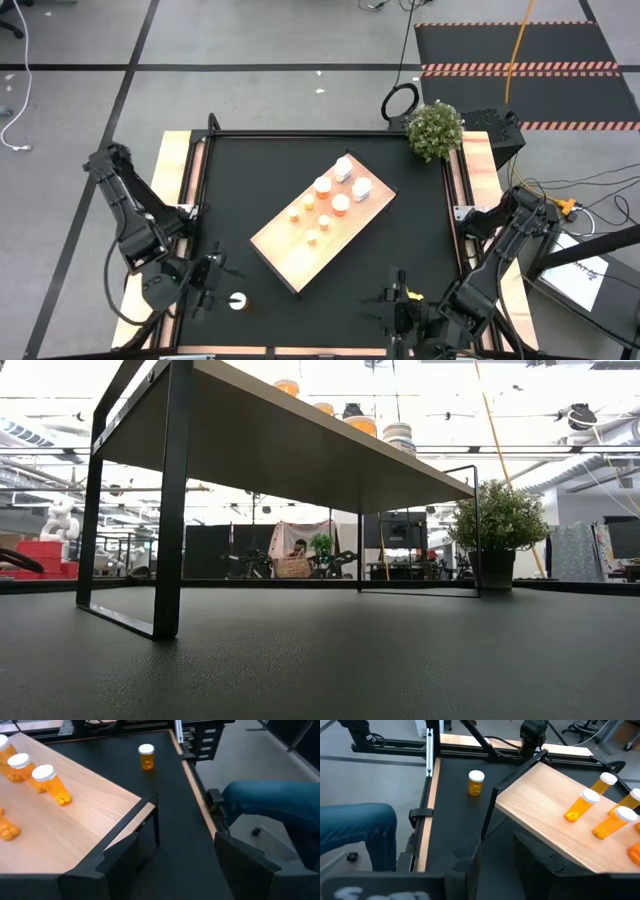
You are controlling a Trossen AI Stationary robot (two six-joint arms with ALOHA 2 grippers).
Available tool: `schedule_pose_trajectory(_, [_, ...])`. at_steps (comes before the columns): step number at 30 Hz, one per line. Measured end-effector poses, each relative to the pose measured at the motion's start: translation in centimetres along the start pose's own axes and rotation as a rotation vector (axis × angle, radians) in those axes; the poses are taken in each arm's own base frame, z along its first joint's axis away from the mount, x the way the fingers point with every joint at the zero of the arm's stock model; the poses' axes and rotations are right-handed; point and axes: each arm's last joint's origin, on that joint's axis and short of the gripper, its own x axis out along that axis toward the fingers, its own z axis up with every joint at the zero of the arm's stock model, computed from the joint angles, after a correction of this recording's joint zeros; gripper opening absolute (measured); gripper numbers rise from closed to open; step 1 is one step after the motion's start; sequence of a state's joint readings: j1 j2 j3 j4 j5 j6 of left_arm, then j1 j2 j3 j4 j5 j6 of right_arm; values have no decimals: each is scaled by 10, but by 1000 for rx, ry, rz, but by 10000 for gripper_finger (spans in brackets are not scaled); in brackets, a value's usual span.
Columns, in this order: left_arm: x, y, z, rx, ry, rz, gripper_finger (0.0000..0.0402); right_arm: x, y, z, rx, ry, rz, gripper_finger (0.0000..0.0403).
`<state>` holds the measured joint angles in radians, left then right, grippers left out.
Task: Pick and place medicine bottles onto shelf by color
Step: Put the large orange pill bottle on the shelf
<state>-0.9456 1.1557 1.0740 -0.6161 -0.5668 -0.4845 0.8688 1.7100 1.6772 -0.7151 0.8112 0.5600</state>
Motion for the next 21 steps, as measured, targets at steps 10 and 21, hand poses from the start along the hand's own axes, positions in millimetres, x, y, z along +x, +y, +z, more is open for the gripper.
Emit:
schedule_pose_trajectory(10, [-21,-5,20,1,131,40,257,1,-1,1,5,0,-5,106])
schedule_pose_trajectory(21, [-10,-19,38,13,423,29,257,1,-1,1,5,-1,-7,106])
